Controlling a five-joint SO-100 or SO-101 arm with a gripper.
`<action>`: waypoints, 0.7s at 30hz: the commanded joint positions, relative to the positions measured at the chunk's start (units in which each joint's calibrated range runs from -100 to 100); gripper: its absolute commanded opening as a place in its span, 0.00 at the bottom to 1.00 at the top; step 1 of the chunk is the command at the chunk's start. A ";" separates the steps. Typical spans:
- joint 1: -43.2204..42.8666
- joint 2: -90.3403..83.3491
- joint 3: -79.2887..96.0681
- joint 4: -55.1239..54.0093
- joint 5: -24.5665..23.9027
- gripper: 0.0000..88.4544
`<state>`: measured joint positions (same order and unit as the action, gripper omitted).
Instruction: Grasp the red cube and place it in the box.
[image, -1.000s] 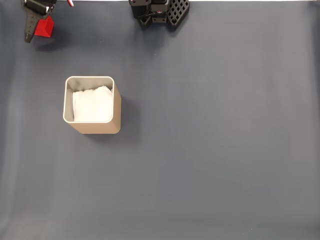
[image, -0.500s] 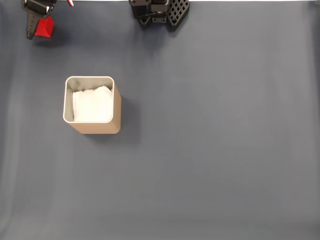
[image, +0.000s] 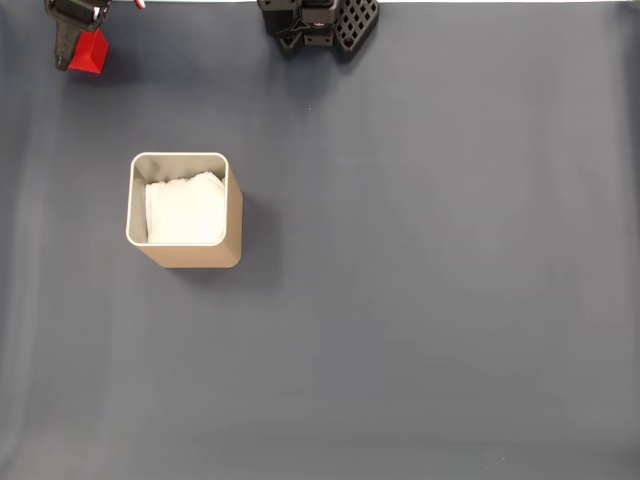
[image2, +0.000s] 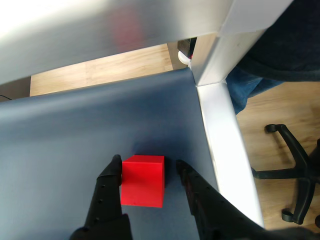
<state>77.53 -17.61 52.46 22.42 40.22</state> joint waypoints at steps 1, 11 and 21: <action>0.68 -2.51 -2.05 0.35 0.49 0.32; 1.81 -2.51 -1.68 0.11 1.61 0.32; 2.66 -2.42 -0.68 0.11 3.27 0.28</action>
<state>79.56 -17.79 52.46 22.42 43.00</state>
